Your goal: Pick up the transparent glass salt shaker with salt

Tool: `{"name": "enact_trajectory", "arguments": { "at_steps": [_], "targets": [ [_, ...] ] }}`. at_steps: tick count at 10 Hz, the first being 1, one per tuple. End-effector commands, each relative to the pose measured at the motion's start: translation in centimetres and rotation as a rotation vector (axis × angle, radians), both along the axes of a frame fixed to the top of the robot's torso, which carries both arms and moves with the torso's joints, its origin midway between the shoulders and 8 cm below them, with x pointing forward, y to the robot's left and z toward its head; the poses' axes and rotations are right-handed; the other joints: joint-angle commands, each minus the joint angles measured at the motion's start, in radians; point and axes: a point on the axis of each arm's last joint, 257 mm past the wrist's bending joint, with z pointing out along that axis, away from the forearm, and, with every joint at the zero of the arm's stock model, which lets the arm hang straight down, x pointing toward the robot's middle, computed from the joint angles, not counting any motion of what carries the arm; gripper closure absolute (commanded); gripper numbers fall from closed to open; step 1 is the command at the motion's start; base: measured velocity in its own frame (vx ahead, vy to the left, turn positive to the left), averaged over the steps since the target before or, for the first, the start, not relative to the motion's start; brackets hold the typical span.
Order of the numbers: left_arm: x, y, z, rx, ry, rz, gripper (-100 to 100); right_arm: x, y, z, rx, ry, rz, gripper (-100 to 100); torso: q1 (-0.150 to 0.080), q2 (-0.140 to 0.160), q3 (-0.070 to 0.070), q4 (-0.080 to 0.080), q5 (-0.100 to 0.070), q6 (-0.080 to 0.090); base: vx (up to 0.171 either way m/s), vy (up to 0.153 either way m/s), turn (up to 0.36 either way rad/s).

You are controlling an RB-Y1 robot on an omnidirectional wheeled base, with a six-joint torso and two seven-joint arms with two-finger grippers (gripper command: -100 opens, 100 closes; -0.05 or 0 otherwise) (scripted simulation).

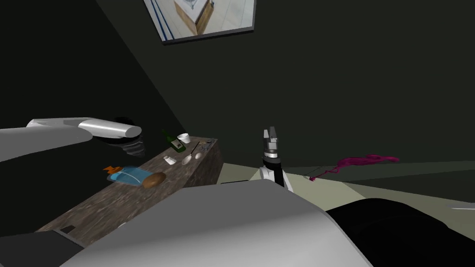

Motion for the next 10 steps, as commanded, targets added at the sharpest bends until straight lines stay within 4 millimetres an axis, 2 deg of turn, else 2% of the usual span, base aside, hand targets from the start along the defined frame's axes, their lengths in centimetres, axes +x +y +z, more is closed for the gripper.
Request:
{"name": "enact_trajectory", "arguments": {
  "at_steps": [1,2,3,4,6,10],
  "targets": [
    [0.5,-1.6,-1.8,-0.035,0.031,0.002,-100,0.0,0.0,0.0,0.000,0.000,0.000,0,0.000,0.000,0.000,0.000,0.000,0.000,0.003,0.060,-0.123],
    [-0.1,-2.4,-3.5,-0.079,0.059,0.042,-100,0.0,0.0,0.0,0.000,0.000,0.000,0,-0.001,0.000,0.000,0.000,0.000,-0.001,0.005,0.069,-0.183],
    [0.4,-3.2,-4.1,-0.087,0.070,0.028,-100,0.0,0.0,0.0,0.000,0.000,0.000,0,0.000,0.000,0.000,0.000,0.000,0.000,0.002,0.064,-0.093],
    [-0.2,-4.3,-5.7,-0.129,0.098,0.057,-100,0.0,0.0,0.0,0.000,0.000,0.000,0,-0.001,0.000,0.000,0.000,0.000,-0.001,-0.003,0.075,-0.154],
    [0.1,-4.9,-6.2,-0.135,0.108,0.051,-100,0.0,0.0,0.0,0.000,0.000,0.000,0,-0.001,0.001,0.001,0.000,0.000,-0.001,-0.006,0.050,-0.046],
    [-2.2,-9.9,-12.6,-0.278,0.241,0.130,-100,0.0,0.0,0.0,0.000,0.000,0.000,0,0.002,0.001,0.001,0.000,0.000,-0.001,-0.011,0.097,-0.167]
  ]
}}
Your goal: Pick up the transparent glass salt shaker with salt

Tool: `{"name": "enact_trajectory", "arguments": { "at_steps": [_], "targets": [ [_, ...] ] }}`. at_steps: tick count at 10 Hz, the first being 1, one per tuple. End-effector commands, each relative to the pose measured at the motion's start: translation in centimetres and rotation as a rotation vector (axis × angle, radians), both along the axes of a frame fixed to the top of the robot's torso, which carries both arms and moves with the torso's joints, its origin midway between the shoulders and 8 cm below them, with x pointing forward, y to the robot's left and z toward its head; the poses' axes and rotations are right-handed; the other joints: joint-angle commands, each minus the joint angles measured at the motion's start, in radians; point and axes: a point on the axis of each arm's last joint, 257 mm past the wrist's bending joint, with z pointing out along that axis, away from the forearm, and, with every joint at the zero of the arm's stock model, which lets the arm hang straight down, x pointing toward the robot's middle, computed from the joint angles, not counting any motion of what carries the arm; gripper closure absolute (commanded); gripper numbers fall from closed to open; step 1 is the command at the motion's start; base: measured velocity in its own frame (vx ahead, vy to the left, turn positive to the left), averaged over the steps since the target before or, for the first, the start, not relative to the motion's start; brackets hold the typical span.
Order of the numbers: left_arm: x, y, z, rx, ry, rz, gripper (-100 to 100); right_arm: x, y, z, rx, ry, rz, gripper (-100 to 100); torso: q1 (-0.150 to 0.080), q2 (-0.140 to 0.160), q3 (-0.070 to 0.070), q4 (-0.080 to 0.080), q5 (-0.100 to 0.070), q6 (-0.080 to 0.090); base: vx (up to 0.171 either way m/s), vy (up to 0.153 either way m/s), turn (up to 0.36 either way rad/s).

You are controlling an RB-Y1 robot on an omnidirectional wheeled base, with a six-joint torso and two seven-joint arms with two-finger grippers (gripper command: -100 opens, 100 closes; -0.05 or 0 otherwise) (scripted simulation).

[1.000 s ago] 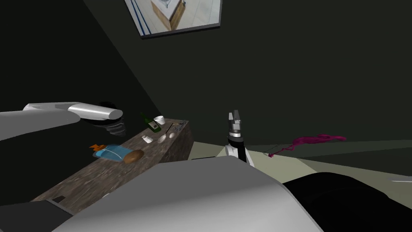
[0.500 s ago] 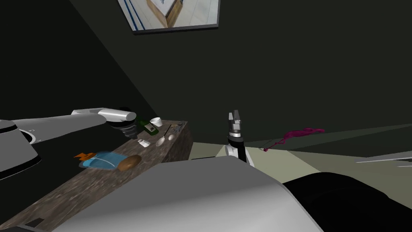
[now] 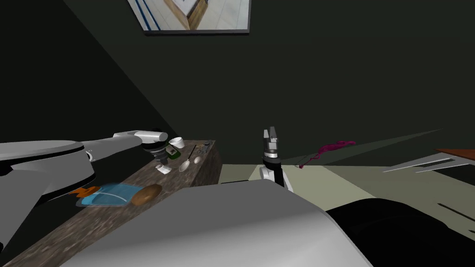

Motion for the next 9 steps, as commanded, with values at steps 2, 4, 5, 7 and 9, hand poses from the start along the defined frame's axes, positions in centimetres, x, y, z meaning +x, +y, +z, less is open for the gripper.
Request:
{"name": "enact_trajectory", "arguments": {
  "at_steps": [2,4,5,7,9],
  "targets": [
    [-1.6,-1.9,-2.7,-0.057,0.066,0.037,-100,0.0,0.0,0.0,0.000,0.000,0.000,0,0.000,0.000,0.000,0.000,0.000,0.000,-0.031,0.110,-0.072],
    [-1.4,-1.7,-2.3,-0.054,0.064,0.032,-100,0.0,0.0,0.0,0.000,0.000,0.000,0,-0.003,0.001,0.001,0.001,-0.001,-0.001,-0.015,0.037,-0.013],
    [-1.5,-1.7,-2.3,-0.055,0.065,0.034,0,0.0,0.0,0.0,0.000,0.000,0.000,0,-0.006,0.000,0.000,0.000,-0.002,0.000,-0.002,0.005,0.000],
    [-3.7,5.9,3.7,0.110,0.063,0.052,-100,0.0,0.0,0.0,0.000,0.000,0.000,0,-0.010,0.000,0.000,0.001,-0.003,0.000,0.003,-0.029,-0.170],
    [-3.5,8.1,6.7,0.189,0.056,0.059,-100,0.0,0.0,0.0,0.000,0.000,0.000,0,-0.010,0.000,0.000,0.000,-0.003,-0.001,0.000,-0.011,0.007]
  ]
}}
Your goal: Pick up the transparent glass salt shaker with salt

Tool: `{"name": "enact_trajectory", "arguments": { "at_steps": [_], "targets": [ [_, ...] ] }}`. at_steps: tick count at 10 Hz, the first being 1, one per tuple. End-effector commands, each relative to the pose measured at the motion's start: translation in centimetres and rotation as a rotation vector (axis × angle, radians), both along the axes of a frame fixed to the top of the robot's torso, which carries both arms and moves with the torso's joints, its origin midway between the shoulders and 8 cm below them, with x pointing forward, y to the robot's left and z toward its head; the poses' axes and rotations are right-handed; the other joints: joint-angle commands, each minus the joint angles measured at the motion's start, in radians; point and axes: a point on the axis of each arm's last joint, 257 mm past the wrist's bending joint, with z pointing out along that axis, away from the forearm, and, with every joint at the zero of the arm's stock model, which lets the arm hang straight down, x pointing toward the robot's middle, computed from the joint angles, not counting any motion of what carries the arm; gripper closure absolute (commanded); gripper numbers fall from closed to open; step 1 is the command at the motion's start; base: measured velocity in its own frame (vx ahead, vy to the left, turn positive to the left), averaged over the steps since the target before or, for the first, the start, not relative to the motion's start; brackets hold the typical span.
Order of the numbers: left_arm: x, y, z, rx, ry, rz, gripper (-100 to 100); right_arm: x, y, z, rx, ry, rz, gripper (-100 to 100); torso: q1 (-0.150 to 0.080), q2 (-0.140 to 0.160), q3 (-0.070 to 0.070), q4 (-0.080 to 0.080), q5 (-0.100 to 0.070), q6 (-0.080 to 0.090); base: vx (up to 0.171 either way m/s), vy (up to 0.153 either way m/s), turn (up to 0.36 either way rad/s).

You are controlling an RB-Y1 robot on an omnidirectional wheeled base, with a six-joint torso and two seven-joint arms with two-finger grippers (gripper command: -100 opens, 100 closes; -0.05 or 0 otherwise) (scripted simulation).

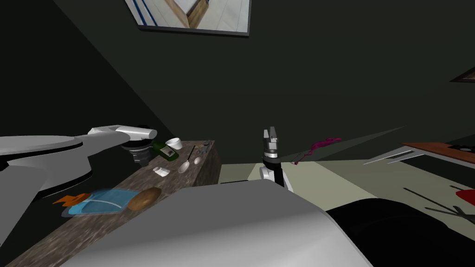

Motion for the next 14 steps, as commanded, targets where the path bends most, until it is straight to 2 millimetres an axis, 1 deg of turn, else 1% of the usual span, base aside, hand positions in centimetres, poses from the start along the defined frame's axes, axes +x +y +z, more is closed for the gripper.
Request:
{"name": "enact_trajectory", "arguments": {
  "at_steps": [1,2,3,4,5,6,7,8,9,10,12,13,14],
  "targets": [
    [0.4,0.9,2.6,0.025,-0.036,0.001,-100,0.0,0.0,0.0,0.000,0.000,0.000,0,0.000,0.000,0.000,0.000,0.000,0.000,0.000,0.000,0.000],
    [1.3,1.2,4.2,0.036,-0.079,0.019,-100,0.0,0.0,0.0,0.000,0.000,0.000,0,0.000,0.000,0.000,0.000,0.000,0.000,0.000,0.000,0.000],
    [2.5,0.6,5.3,0.030,-0.105,-0.009,-100,0.0,0.0,0.0,0.000,0.000,0.000,0,0.000,0.000,0.000,0.000,0.000,0.000,0.000,0.000,0.000],
    [3.2,0.4,5.9,0.029,-0.123,-0.015,-100,0.0,0.0,0.0,0.000,0.000,0.000,0,0.000,0.000,0.000,0.000,0.000,0.000,0.000,0.000,0.000],
    [0.1,4.7,9.5,0.126,-0.106,0.018,-100,0.0,0.0,0.0,0.000,0.000,0.000,0,0.000,0.000,0.000,0.000,0.000,0.000,0.006,-0.028,-0.251],
    [-0.4,5.7,10.8,0.163,-0.091,0.017,-100,0.0,0.0,0.0,0.000,0.000,0.000,0,-0.001,-0.001,-0.001,0.000,0.000,0.001,0.003,-0.028,-0.132],
    [-1.8,7.2,12.4,0.205,-0.084,0.038,-100,0.0,0.0,0.0,0.000,0.000,0.000,0,-0.001,0.000,0.000,0.000,0.000,0.000,0.000,-0.017,0.036],
    [-3.8,9.0,14.6,0.242,-0.096,0.076,-100,0.0,0.0,0.0,0.000,0.000,0.000,0,-0.001,0.001,0.000,0.000,0.000,0.000,0.000,-0.010,0.017],
    [-2.6,8.5,15.5,0.236,-0.126,0.055,-100,0.0,0.0,0.0,0.000,0.000,0.000,0,0.000,0.001,0.001,0.000,0.000,-0.001,-0.001,-0.001,0.012],
    [-2.3,8.6,16.6,0.240,-0.158,0.070,-100,0.0,0.0,0.0,0.000,0.000,0.000,0,0.001,0.001,0.000,0.000,0.000,0.000,0.000,0.000,0.000],
    [-0.7,7.9,18.4,0.236,-0.216,0.056,-100,0.0,0.0,0.0,0.000,0.000,0.000,0,0.001,0.000,0.000,0.000,0.001,0.000,0.000,0.000,0.000],
    [-5.2,11.3,21.0,0.313,-0.177,0.105,-100,0.0,0.0,0.0,0.000,0.000,0.000,0,0.000,0.000,0.000,0.000,0.000,0.000,0.006,-0.032,-0.254],
    [-7.1,12.3,22.0,0.348,-0.168,0.108,-100,0.0,0.0,0.0,0.000,0.000,0.000,0,-0.001,0.000,0.000,0.000,0.000,0.000,0.004,-0.031,-0.109]
  ]
}}
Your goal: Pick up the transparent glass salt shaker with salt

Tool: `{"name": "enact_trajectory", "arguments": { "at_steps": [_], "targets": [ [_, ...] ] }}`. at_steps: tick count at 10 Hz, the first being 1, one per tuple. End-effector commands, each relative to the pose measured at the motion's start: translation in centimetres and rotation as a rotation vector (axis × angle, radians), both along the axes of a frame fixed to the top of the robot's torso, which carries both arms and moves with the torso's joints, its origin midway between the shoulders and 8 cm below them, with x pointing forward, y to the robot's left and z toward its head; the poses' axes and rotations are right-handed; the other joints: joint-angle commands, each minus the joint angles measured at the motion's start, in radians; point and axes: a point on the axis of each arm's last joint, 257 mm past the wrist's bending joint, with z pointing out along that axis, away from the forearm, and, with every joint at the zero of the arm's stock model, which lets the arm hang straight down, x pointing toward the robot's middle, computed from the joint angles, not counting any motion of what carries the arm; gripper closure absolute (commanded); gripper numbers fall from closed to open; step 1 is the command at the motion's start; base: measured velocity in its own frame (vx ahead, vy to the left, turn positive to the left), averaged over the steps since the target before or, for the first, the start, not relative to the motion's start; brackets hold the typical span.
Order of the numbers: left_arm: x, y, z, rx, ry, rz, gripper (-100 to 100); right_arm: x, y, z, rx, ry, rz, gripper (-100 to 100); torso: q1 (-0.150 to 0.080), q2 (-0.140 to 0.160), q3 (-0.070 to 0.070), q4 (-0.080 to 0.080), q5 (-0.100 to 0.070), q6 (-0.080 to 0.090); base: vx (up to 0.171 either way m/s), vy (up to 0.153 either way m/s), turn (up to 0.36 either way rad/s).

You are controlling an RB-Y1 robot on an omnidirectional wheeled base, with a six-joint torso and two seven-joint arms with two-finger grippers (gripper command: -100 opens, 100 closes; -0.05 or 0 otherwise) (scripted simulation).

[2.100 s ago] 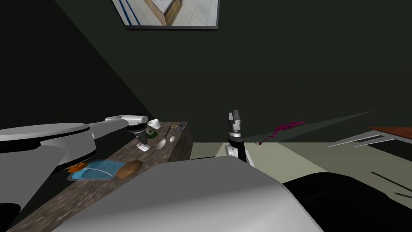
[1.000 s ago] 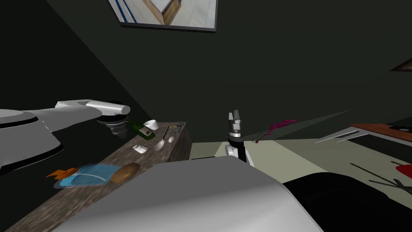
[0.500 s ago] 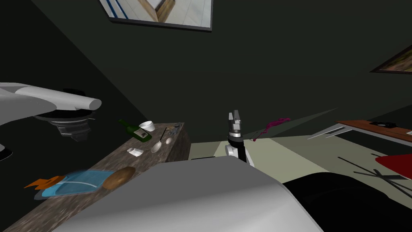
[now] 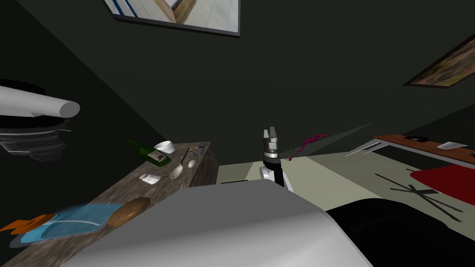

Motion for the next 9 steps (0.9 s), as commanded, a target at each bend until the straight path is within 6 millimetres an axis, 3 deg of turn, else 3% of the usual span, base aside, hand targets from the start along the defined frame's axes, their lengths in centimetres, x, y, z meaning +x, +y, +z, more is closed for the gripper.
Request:
{"name": "enact_trajectory", "arguments": {
  "at_steps": [1,2,8,9],
  "targets": [
    [-4.9,2.7,2.7,0.053,0.024,0.072,-100,0.0,0.0,0.0,0.000,0.000,0.000,0,0.000,0.000,0.000,0.000,0.000,0.000,0.001,-0.017,0.008],
    [-6.3,3.3,3.1,0.065,0.033,0.097,-100,0.0,0.0,0.0,0.000,0.000,0.000,0,0.001,0.001,0.001,0.000,0.001,-0.001,0.001,-0.006,0.031],
    [-2.8,1.9,6.8,0.058,-0.124,0.045,-100,0.0,0.0,0.0,0.000,0.000,0.000,0,0.002,0.000,0.000,0.000,0.001,0.000,0.000,0.000,0.000],
    [-6.9,3.5,7.2,0.089,-0.047,0.078,-100,0.0,0.0,0.0,0.000,0.000,0.000,0,0.002,0.000,0.000,0.000,0.001,0.000,0.107,-0.031,0.165]
  ]
}}
